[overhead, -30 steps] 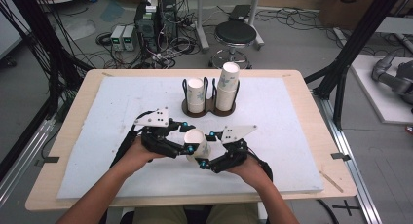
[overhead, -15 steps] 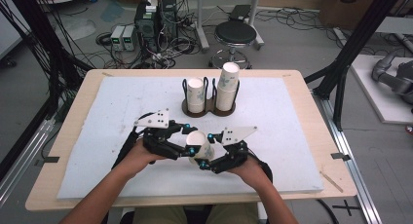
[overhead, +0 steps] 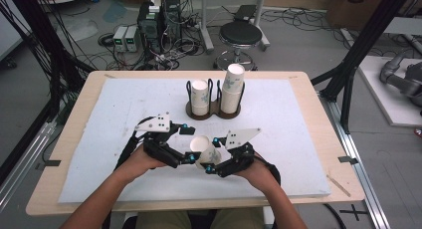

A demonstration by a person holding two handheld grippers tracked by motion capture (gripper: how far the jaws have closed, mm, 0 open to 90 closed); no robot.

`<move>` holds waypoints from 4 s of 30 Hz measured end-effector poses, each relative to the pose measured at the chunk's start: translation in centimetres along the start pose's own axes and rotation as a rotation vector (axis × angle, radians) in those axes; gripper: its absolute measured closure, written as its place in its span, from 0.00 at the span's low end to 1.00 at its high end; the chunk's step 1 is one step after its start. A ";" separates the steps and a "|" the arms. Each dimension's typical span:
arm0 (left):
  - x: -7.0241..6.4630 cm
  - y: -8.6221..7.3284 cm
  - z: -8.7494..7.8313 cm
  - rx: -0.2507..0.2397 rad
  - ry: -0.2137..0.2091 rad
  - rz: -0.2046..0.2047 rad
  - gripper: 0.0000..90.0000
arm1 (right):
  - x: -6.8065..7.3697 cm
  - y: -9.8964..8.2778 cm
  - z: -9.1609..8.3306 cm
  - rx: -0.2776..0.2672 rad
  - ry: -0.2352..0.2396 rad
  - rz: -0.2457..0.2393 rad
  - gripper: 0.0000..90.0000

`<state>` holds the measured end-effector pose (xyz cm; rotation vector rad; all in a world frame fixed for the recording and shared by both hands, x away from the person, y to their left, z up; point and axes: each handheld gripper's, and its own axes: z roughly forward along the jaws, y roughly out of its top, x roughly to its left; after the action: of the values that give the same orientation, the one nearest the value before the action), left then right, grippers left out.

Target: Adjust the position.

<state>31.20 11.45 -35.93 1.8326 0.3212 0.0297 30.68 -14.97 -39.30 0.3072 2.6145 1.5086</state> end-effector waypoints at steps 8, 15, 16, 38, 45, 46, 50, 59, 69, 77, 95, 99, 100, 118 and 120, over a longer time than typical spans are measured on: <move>-0.1 0.0 -0.4 0.063 0.003 0.032 0.17 | -0.2 0.5 0.2 0.106 0.007 -0.033 0.34; -0.2 0.0 -0.6 0.097 0.008 0.037 0.17 | -0.3 1.5 0.1 0.192 0.017 -0.079 0.34; -0.2 0.0 -0.6 0.103 0.008 0.037 0.17 | -0.3 1.7 0.1 0.203 0.020 -0.084 0.34; -0.8 0.1 -0.6 0.174 0.021 0.057 0.17 | -0.2 5.4 -0.1 0.398 0.017 -0.211 0.34; -0.8 0.2 -0.2 0.202 0.017 0.062 0.17 | 0.1 6.0 0.5 0.459 0.026 -0.239 0.34; -0.8 0.2 -0.1 0.208 0.014 0.067 0.17 | 0.2 6.2 0.5 0.471 0.033 -0.244 0.34; -1.0 0.2 0.2 0.237 -0.004 0.079 0.22 | 0.7 6.5 1.0 0.508 0.037 -0.257 0.34; -1.0 0.1 0.5 0.261 -0.016 0.083 0.25 | 1.2 6.8 1.6 0.584 0.056 -0.255 0.34; -0.8 -0.1 0.6 0.291 -0.047 0.084 0.39 | 1.0 6.8 1.9 0.604 0.064 -0.252 0.34; -0.5 -0.3 0.3 0.260 -0.048 0.076 0.40 | 0.8 6.3 1.2 0.513 0.046 -0.221 0.23; 0.9 -2.6 -1.8 0.019 -0.006 -0.013 0.40 | 0.1 2.7 -4.2 -0.054 -0.058 0.022 0.23; 1.1 -3.1 -2.1 -0.038 -0.004 -0.014 0.40 | 0.1 1.6 -4.6 -0.109 -0.094 0.051 0.23; 1.1 -3.2 -2.1 -0.049 -0.003 -0.012 0.40 | 0.1 1.3 -4.6 -0.125 -0.103 0.060 0.23; 0.6 -3.8 -2.2 -0.140 -0.045 0.005 0.40 | 0.3 -0.7 -4.4 -0.156 -0.048 0.099 0.23; 0.6 -3.7 -2.2 -0.142 -0.056 0.009 0.40 | 0.2 -0.8 -4.2 -0.158 -0.039 0.099 0.23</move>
<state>30.57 14.61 -38.93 1.6906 0.2653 0.0072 29.59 -18.88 -37.83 0.4511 2.4653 1.7103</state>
